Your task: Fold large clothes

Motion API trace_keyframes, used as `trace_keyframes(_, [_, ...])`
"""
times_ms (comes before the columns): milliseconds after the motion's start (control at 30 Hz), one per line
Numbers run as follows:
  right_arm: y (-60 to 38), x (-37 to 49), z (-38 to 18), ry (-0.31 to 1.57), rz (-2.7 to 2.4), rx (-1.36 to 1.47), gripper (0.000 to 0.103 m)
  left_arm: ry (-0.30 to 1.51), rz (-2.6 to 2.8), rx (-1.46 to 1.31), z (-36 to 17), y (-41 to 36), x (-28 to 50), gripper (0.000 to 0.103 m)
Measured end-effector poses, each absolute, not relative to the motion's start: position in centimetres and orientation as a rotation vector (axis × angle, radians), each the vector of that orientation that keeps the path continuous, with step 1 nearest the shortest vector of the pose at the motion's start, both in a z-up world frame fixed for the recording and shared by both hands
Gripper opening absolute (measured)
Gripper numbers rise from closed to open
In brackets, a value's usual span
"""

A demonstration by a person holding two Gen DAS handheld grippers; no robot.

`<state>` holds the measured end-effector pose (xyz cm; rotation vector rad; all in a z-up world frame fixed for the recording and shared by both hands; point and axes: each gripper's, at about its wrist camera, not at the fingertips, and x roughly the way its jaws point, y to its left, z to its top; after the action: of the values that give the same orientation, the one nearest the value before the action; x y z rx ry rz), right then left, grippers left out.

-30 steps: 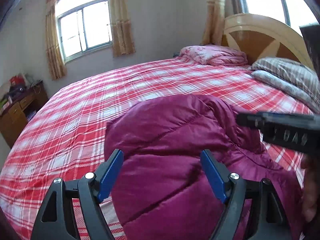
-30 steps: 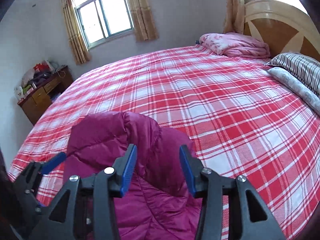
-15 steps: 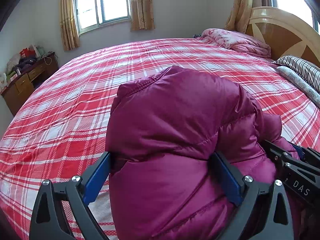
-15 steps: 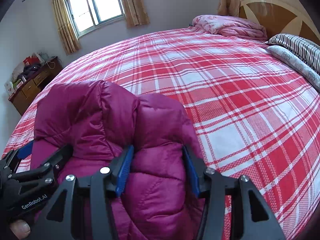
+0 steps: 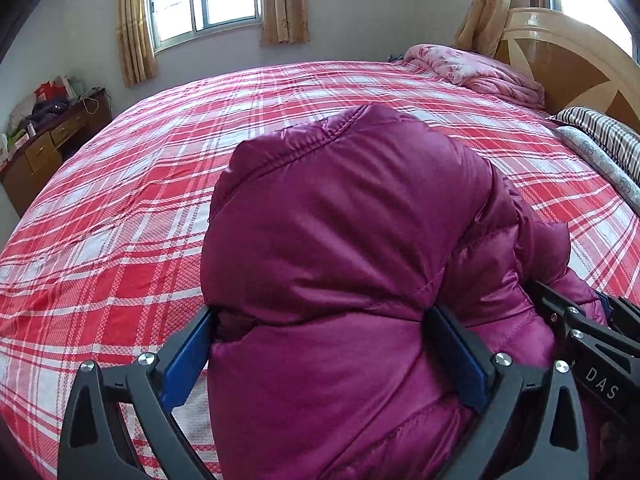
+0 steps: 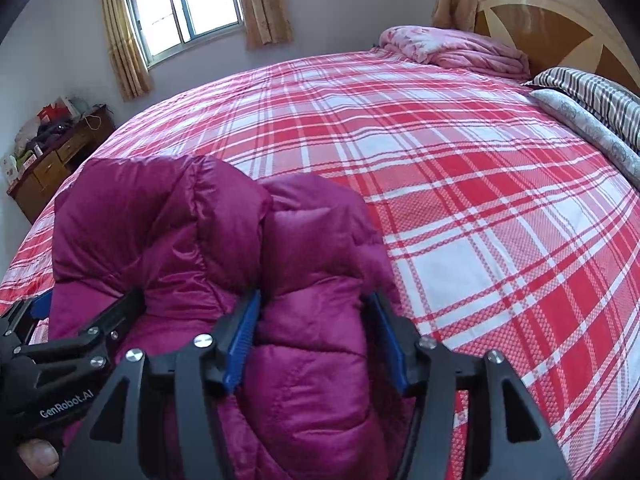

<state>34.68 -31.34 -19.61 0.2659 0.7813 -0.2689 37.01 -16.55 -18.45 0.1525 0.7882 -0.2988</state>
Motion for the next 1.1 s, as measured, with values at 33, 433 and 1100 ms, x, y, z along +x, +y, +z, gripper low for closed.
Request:
trace_keyframes(33, [-31.39,34.72,-19.67,0.784,-0.269,0.267,0.060,0.790,-0.298,0.156,-18.48,-16.63,37.02,0.102])
trace_keyframes(433, [-31.59,34.92,-20.05,0.797,-0.270,0.271,0.062,0.803,-0.302,0.153,-18.84,-16.68,37.40,0.102])
trace_keyframes(1100, [-31.45,35.13,-20.17,0.817,-0.282,0.247,0.064,0.820,-0.295,0.175,-19.24,-17.13,37.97,0.102])
